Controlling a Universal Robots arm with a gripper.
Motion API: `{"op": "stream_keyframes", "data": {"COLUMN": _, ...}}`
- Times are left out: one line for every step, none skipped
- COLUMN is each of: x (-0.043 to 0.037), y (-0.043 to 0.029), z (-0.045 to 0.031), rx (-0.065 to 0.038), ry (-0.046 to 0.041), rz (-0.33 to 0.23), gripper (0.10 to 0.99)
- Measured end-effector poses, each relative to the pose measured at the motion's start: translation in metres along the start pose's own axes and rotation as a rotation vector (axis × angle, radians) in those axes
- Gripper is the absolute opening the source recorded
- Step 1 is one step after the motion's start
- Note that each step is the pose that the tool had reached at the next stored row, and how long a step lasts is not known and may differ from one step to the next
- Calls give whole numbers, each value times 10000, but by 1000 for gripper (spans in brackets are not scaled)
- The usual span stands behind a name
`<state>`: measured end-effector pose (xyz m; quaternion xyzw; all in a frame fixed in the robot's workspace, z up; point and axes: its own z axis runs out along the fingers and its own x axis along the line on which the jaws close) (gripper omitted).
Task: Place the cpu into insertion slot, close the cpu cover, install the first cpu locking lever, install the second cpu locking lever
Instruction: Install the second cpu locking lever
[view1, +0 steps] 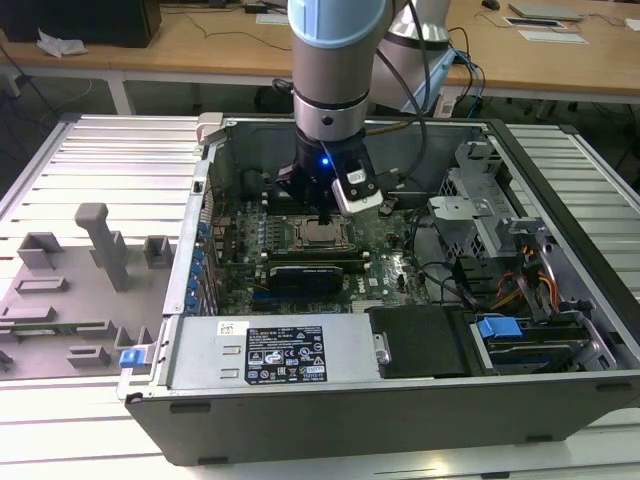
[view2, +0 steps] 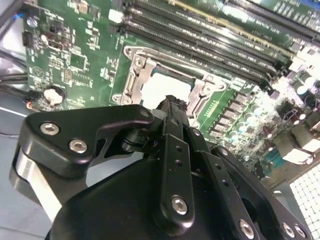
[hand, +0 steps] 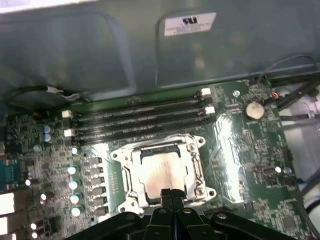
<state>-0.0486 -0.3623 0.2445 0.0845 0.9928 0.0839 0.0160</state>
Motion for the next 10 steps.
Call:
{"op": "stream_keyframes", "data": {"x": 5, "y": 29, "z": 4, "rx": 99, "ry": 22, "rz": 3, "gripper": 106}}
{"op": "stream_keyframes", "data": {"x": 0, "y": 31, "z": 5, "rx": 100, "ry": 22, "rz": 2, "gripper": 106}}
{"op": "stream_keyframes", "data": {"x": -2, "y": 32, "z": 6, "rx": 100, "ry": 22, "rz": 3, "gripper": 106}}
{"op": "stream_keyframes", "data": {"x": -2, "y": 33, "z": 5, "rx": 101, "ry": 22, "rz": 5, "gripper": 106}}
{"op": "stream_keyframes", "data": {"x": -3, "y": 33, "z": 6, "rx": 100, "ry": 22, "rz": 2, "gripper": 106}}
{"op": "stream_keyframes", "data": {"x": -4, "y": 33, "z": 6, "rx": 100, "ry": 22, "rz": 3, "gripper": 106}}
{"op": "stream_keyframes", "data": {"x": -4, "y": 33, "z": 6, "rx": 100, "ry": 22, "rz": 2, "gripper": 106}}
{"op": "stream_keyframes", "data": {"x": -5, "y": 33, "z": 6, "rx": 101, "ry": 22, "rz": 2, "gripper": 106}}
{"op": "stream_keyframes", "data": {"x": -6, "y": 33, "z": 6, "rx": 100, "ry": 22, "rz": 2, "gripper": 106}}
{"op": "stream_keyframes", "data": {"x": -6, "y": 33, "z": 6, "rx": 100, "ry": 22, "rz": 3, "gripper": 106}}
